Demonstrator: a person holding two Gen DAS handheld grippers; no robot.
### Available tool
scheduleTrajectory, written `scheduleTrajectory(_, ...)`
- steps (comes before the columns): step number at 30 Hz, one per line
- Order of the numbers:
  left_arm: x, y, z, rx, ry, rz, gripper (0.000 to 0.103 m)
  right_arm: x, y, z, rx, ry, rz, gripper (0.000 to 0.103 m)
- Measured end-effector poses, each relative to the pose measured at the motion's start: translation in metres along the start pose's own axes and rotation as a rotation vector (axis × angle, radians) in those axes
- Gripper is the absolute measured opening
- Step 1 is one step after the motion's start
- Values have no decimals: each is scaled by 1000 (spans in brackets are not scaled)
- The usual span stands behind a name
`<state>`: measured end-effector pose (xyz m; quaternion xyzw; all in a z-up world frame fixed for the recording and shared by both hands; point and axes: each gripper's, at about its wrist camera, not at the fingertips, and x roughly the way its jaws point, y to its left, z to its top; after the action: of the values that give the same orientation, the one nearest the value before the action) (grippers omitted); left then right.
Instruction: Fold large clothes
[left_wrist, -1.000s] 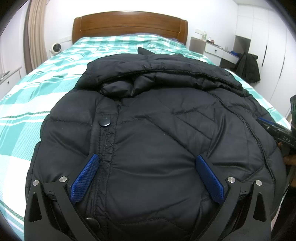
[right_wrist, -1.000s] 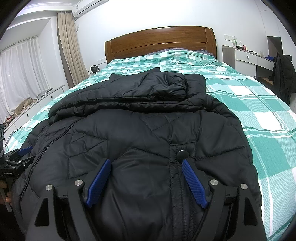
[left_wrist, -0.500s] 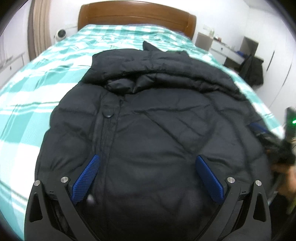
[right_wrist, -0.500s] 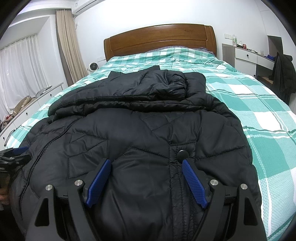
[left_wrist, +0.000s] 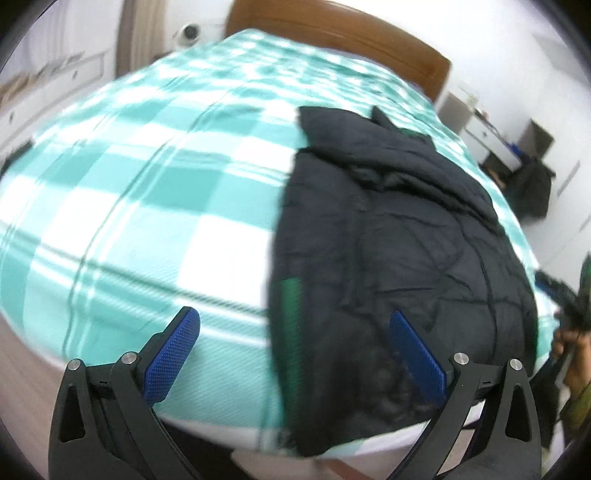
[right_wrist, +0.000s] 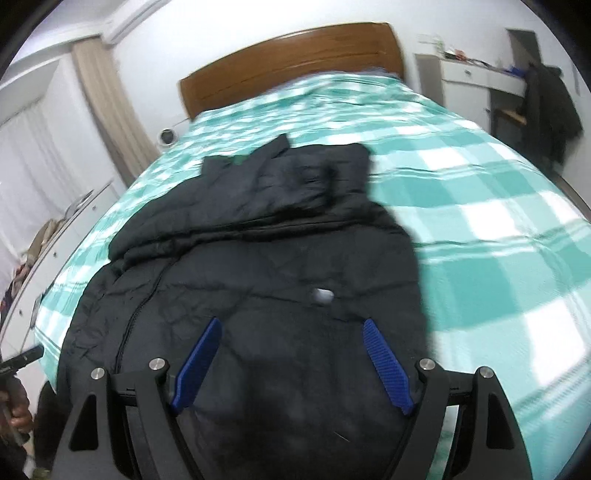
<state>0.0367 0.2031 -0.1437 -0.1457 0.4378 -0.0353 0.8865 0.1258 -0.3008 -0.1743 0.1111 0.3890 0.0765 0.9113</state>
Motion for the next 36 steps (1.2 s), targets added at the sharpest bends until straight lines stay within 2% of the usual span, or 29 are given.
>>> scheduleTrajectory(3,6,15,-5,-32,43,-41,102,-11,-25,-11,36,84,-3,81)
scheduleTrajectory(7,46,2,-18,4,169,-95,102,-13,-39,-38,17,229,27,81)
scheduleTrajectory(9,61,-9,-25,42,204,-64,102,-11,-37,-49,-8,283,36,81)
scheduleTrajectory(11,64,-25,-31,105,204,-18,102,-8,-33,-61,-31,325,50,81)
scheduleTrajectory(14,64,-38,-39,156,233,-54,100,3,-27,-76,-50,386,70,82)
scheduleTrajectory(16,64,-43,-46,183,260,-40,79,4,-21,-81,-80,419,60,80)
scheduleTrajectory(17,63,-45,-48,200,265,-19,68,3,-18,-81,-94,424,52,63)
scheduleTrajectory(18,60,-47,-49,212,263,-1,47,1,-16,-80,-104,424,37,45)
scheduleTrajectory(19,57,-46,-48,207,266,-5,36,-4,-16,-77,-104,415,40,24)
scheduleTrajectory(21,50,-41,-43,165,269,-27,20,-13,-15,-69,-93,408,59,18)
scheduleTrajectory(24,30,-38,-32,105,240,-69,16,-32,-11,-57,-87,377,96,16)
scheduleTrajectory(31,-25,-31,-5,33,127,-191,15,-78,-9,-25,-1,306,229,16)
scheduleTrajectory(36,-39,-30,-9,45,155,-190,15,-96,-2,-20,-26,342,304,16)
